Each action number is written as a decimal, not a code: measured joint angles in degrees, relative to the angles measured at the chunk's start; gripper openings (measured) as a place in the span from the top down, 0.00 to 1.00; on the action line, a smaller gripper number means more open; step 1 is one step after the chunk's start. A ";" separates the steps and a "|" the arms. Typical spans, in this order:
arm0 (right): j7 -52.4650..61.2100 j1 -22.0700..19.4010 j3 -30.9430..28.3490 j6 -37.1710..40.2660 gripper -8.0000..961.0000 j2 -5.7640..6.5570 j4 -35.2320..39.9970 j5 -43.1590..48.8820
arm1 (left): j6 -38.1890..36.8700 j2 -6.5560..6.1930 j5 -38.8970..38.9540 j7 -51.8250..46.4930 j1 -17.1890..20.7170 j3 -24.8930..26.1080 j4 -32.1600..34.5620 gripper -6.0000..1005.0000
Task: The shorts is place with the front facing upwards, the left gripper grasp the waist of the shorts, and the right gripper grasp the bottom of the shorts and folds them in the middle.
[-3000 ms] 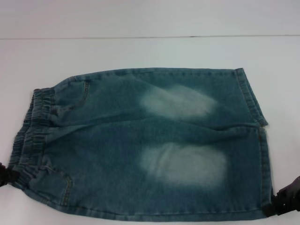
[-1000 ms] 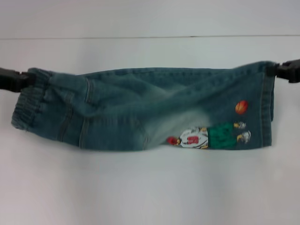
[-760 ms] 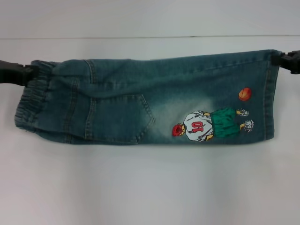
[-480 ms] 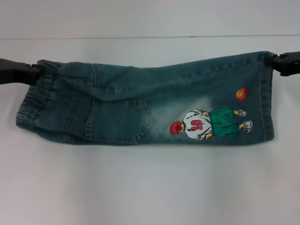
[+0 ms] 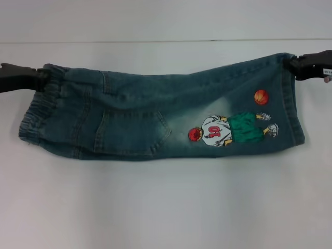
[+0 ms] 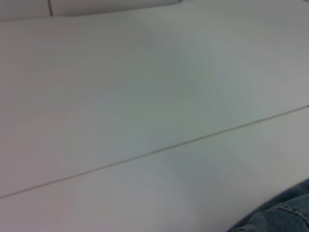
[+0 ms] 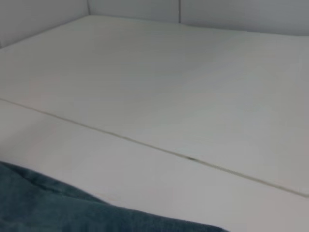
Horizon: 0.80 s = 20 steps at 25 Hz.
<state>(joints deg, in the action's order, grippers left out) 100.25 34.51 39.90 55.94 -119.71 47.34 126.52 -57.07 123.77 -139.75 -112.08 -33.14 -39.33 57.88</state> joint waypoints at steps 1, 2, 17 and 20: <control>-0.13 0.12 0.14 -0.65 0.95 0.00 -0.26 0.00 | 0.46 0.00 0.01 -0.01 0.04 -0.02 -0.16 0.92; -0.29 0.26 0.22 -1.20 0.95 0.00 -0.52 0.00 | 1.05 0.00 0.01 -0.02 0.13 -0.09 -0.19 0.92; -2.79 3.68 1.75 -8.11 0.95 0.16 -6.18 0.41 | 8.30 -0.02 0.25 0.59 -0.26 -3.27 -4.70 0.86; -2.78 3.35 1.76 -8.26 0.95 0.21 -5.91 0.37 | 8.15 -0.08 -0.58 0.65 -0.09 -5.46 -4.53 0.84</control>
<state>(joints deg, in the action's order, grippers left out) 97.47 37.85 41.66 47.67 -119.50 41.42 126.90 -48.92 123.69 -140.33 -111.43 -33.23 -44.79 53.35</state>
